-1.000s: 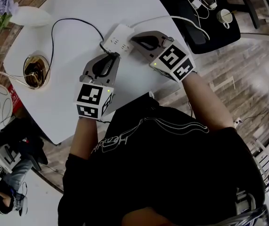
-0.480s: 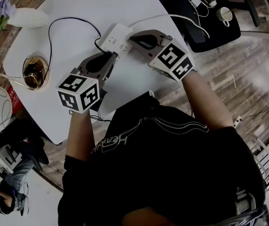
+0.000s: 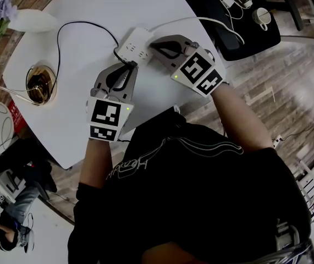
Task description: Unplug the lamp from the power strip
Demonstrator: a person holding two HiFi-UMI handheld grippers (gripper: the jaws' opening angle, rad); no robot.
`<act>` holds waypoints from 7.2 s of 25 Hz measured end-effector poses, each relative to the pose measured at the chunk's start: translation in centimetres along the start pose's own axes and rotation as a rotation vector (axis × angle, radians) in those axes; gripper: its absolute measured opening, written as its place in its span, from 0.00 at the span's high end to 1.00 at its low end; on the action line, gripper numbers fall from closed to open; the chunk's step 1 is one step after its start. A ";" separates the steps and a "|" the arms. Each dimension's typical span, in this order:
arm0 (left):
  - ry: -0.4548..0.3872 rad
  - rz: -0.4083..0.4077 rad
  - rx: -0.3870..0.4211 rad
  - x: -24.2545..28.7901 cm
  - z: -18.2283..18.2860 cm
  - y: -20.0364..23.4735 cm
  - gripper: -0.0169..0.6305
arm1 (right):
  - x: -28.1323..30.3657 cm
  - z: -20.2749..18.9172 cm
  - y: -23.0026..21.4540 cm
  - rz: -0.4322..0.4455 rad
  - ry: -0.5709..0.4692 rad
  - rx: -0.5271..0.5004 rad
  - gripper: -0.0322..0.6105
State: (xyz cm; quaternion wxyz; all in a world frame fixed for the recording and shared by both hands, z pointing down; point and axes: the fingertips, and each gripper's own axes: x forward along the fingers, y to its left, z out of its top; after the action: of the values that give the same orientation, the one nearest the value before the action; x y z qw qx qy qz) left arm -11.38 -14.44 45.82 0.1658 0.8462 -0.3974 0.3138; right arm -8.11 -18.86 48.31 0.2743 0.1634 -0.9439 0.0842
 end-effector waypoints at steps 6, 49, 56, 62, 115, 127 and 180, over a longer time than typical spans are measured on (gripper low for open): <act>-0.013 -0.022 -0.045 0.0 -0.2 -0.3 0.92 | 0.0 -0.1 0.1 -0.003 0.007 -0.011 0.95; 0.012 -0.077 -0.148 -0.6 0.1 0.9 0.93 | 0.3 0.0 0.5 -0.018 0.023 -0.042 0.96; 0.038 -0.050 -0.071 -0.6 0.4 0.7 0.93 | 0.2 0.0 0.5 -0.025 0.022 -0.053 0.96; 0.092 0.011 0.172 -0.7 0.4 -0.4 0.93 | 0.2 0.0 0.7 -0.036 0.036 -0.078 0.96; 0.102 -0.017 0.051 -1.1 0.7 -0.5 0.93 | 0.2 0.0 0.7 -0.034 0.053 -0.072 0.96; 0.058 -0.034 -0.150 -1.4 0.7 0.5 0.93 | 0.3 0.0 0.8 -0.035 0.048 -0.070 0.96; -0.424 -0.013 -0.307 -20.6 9.4 -10.1 0.93 | -21.5 11.5 12.8 0.086 -0.433 0.125 0.95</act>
State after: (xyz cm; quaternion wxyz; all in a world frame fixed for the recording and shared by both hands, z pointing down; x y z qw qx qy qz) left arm -9.87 -1.33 24.82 0.2075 0.8606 -0.4607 0.0643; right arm -1.17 -4.11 26.10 0.0510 0.1539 -0.9798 0.1170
